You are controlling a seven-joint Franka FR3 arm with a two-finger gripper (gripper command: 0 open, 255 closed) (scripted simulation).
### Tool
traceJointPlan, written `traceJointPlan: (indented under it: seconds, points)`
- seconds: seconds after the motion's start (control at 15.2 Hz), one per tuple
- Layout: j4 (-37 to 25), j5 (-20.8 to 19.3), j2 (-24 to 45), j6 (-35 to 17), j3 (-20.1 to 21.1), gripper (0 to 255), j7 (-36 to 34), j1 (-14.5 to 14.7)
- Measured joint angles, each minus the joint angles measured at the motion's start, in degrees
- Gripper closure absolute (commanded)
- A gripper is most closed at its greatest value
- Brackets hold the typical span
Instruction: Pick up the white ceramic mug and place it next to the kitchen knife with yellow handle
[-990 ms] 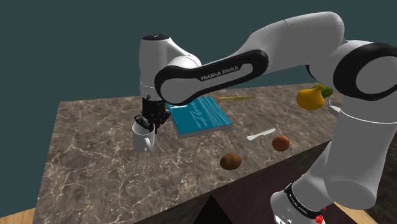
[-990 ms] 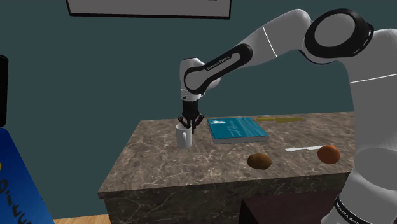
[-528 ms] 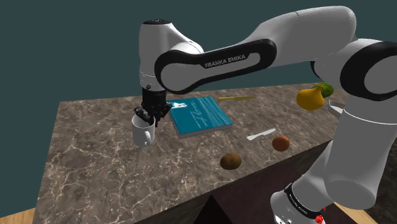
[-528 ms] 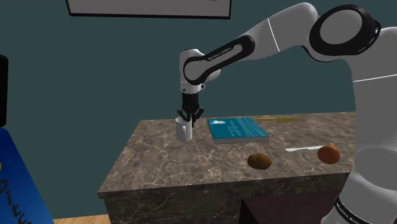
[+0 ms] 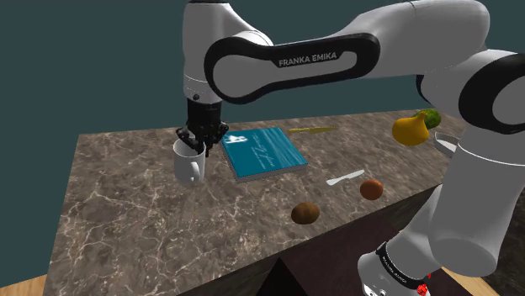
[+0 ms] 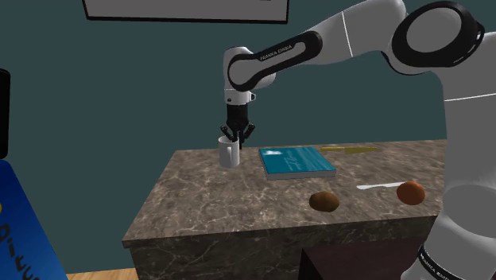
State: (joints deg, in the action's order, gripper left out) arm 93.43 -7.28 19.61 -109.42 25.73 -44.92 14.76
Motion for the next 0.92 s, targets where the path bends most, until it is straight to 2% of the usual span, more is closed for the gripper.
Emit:
traceJointPlan:
  seconds: [0.92]
  points:
    - [-9.17, 0.75, -1.26, 10.27, 0.44, 255, 0.48, 0.34]
